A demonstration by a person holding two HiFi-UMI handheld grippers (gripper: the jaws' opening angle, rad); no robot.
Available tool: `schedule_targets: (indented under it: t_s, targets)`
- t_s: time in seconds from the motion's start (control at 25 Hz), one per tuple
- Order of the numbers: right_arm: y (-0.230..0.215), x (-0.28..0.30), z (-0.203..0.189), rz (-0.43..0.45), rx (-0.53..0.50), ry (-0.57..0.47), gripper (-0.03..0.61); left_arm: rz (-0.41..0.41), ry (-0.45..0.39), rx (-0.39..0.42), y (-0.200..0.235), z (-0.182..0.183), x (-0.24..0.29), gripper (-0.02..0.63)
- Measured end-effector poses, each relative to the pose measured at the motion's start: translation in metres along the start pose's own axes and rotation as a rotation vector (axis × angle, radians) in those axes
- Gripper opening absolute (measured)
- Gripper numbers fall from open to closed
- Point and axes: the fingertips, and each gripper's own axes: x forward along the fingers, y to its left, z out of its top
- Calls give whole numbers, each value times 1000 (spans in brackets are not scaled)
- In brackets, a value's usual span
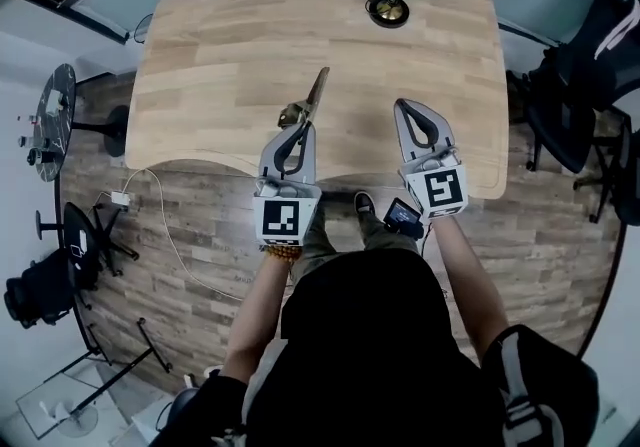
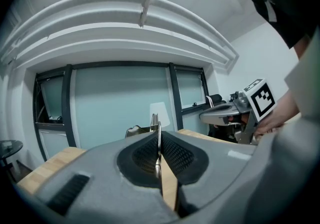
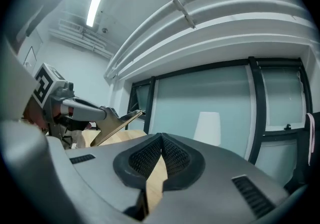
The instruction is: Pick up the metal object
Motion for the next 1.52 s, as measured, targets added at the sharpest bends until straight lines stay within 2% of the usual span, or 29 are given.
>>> schedule_targets:
  t_s: [0.12,0.36,0.68,1.12,1.52]
  targets:
    - [1,0,-11,13,-49,23,3,-10,25,-25,-3,-17,5,18]
    - [6,2,-20,13,1,49,3,-29,82,-54,-7,-43,19,18]
    - [15,4,-33,62,-21,77,3,-61,188,-44,-19,-92,32,18]
    - [19,-2,-48,93,-33,135,3,-63,287,-94,-27,-149,53,18]
    - [25,-2,-53,103,-18,165,3,-77,353,-156,-34,-187,75,18]
